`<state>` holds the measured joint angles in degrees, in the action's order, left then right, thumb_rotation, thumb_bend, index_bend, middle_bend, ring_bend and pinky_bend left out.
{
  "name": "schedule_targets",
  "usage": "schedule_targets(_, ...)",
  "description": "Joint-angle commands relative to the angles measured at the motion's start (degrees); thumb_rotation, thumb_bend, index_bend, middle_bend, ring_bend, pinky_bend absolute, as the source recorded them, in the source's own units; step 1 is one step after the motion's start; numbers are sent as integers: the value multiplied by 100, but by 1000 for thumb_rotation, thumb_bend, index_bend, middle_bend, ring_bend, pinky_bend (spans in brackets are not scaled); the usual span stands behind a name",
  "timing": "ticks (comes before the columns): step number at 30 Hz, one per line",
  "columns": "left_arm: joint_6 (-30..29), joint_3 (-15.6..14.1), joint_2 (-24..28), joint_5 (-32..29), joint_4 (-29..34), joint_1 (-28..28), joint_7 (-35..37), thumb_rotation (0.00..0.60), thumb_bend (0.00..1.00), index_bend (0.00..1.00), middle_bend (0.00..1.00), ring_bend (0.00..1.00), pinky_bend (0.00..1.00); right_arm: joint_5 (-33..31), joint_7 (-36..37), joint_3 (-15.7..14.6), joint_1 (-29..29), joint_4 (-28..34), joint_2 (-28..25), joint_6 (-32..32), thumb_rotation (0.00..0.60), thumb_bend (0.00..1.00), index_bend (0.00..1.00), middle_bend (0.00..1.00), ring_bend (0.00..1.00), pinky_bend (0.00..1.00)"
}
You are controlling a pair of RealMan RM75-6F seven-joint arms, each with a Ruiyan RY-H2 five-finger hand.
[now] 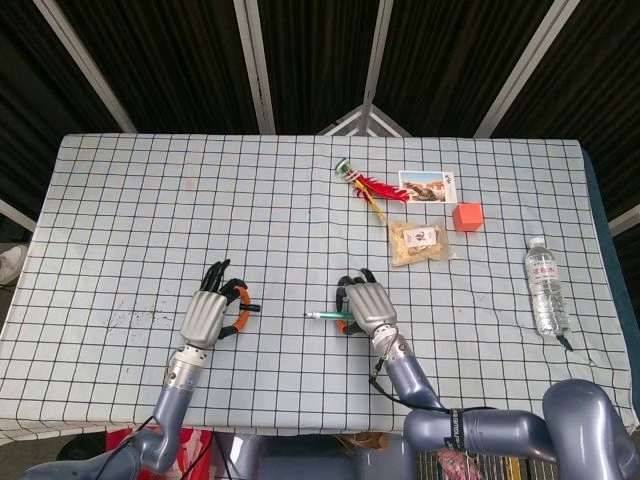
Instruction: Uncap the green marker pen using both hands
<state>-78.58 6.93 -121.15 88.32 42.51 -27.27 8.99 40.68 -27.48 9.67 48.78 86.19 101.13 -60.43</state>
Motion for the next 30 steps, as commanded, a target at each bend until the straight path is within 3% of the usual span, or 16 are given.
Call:
schedule_targets(1, 65, -26, -159, -36, -263, -31, 128, 600, 532, 527, 350, 15, 61, 78, 41, 18, -15, -93, 72, 57, 600, 617, 776, 252, 249, 78)
schedule_targets(5, 108, -51, -259, -65, -509, -28, 187, 600, 526, 459, 285, 4, 48, 142, 44, 49, -33, -125, 90, 76, 600, 616, 776, 252, 250, 78)
schedule_targets(9, 393, -152, -168, -112, -497, -16, 167, 600, 452, 234, 61, 0, 0, 161, 23, 80, -61, -118, 80, 85, 600, 617, 778, 252, 249, 78)
schedule_targets(13, 406, -140, 132, -151, -47, 11, -136, 600, 412, 167, 21, 0, 0, 174, -21, 92, -87, -99, 71, 83, 600, 617, 778, 252, 250, 78)
schedule_targets(20, -227, -41, 1116, -93, 1722, 286, -301, 600, 384, 165, 61, 0, 0, 181, -26, 162, -114, -91, 56, 123, 600, 616, 778, 252, 249, 78)
schedule_targets(26, -649, 205, 2361, -271, 3655, 625, -951, 600, 380, 185, 58, 0, 0, 166, -15, 161, -125, -173, 109, 219, 600, 617, 778, 252, 249, 78)
schedule_targets(30, -667, 302, 3072, -485, 4553, 793, -1303, 600, 380, 187, 60, 0, 0, 229, 52, 137, -152, -319, 216, 270, 600, 617, 778, 252, 249, 78)
